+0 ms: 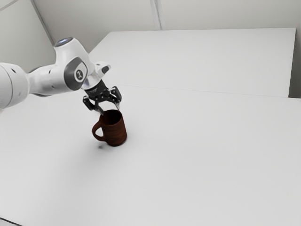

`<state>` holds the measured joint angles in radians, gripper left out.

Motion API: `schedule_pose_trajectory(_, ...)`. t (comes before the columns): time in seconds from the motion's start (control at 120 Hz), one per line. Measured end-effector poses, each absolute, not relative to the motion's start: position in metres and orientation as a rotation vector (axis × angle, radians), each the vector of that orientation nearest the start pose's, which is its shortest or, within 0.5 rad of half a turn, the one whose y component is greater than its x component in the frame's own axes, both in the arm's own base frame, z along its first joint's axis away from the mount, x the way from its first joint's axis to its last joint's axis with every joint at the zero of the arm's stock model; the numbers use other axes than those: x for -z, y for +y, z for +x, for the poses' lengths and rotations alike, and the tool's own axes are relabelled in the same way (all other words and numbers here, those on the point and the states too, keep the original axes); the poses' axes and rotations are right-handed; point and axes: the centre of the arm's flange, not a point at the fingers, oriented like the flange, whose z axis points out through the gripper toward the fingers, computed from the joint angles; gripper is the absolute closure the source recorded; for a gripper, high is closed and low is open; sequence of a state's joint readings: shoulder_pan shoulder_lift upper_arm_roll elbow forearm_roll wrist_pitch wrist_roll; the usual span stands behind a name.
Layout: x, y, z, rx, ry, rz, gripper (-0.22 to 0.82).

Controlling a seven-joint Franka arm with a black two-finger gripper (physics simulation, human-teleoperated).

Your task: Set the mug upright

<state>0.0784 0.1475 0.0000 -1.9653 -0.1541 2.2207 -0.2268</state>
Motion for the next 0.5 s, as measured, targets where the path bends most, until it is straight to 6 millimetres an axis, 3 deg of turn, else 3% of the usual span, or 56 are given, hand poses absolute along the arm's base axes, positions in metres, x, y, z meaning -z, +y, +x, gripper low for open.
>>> schedule_pose_trajectory(0.192, -0.446, 0.026, 0.59, 0.207, -0.577, -3.213, 0.08)
schedule_pose_trajectory(0.5, -0.522, 0.029, 0.597, 0.217, -0.351, -3.099, 0.02)
